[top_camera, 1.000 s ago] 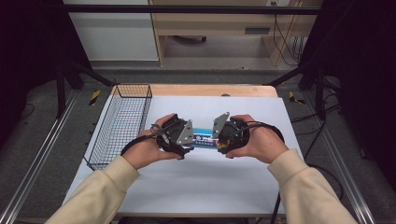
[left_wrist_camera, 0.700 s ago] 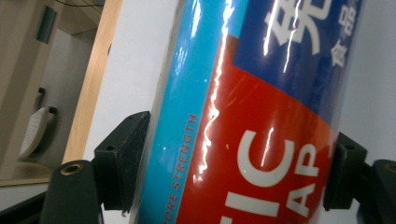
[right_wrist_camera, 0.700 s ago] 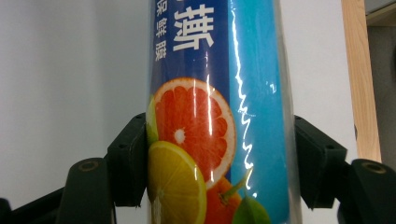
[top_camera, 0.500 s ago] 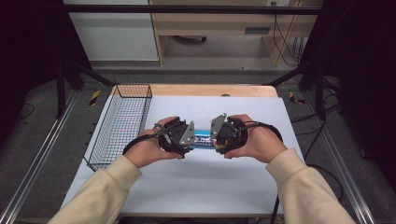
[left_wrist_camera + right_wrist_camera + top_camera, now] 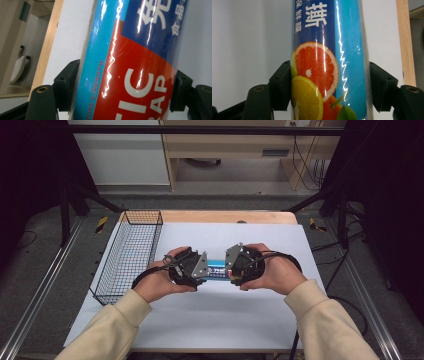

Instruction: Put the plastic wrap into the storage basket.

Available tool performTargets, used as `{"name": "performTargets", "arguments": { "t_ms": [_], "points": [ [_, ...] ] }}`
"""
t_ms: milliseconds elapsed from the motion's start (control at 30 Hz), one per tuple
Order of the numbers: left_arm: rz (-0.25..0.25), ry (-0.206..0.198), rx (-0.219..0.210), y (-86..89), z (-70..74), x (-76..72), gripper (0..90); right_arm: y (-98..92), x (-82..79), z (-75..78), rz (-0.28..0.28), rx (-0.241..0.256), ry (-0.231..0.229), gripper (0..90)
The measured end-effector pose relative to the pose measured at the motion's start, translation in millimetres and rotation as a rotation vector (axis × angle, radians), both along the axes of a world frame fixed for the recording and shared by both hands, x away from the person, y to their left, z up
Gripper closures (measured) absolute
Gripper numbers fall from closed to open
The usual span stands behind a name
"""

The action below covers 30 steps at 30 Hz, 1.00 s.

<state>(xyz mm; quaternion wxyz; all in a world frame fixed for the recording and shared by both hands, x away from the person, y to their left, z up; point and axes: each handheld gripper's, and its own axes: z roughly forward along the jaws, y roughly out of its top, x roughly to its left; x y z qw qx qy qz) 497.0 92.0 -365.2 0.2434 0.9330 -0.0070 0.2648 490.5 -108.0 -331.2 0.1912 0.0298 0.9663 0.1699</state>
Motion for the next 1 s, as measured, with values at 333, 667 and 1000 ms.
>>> {"name": "performTargets", "arguments": {
  "t_ms": [333, 667, 1000],
  "points": [
    [0.055, -0.015, -0.003, 3.8, 0.8, -1.1, 27.1, -10.6, 0.6, -6.2, -0.021, -0.024, -0.071, 10.0],
    [0.106, -0.021, 0.022, 21.3, -2.5, 2.9, 27.3, -57.9, -1.7, -5.1, -0.199, 0.128, -0.114, 7.5],
    [0.138, -0.022, 0.009, 40.4, -4.0, 0.5, 27.5, -88.9, 7.4, -17.9, -0.375, 0.157, -0.109, 7.7]
  ]
}}
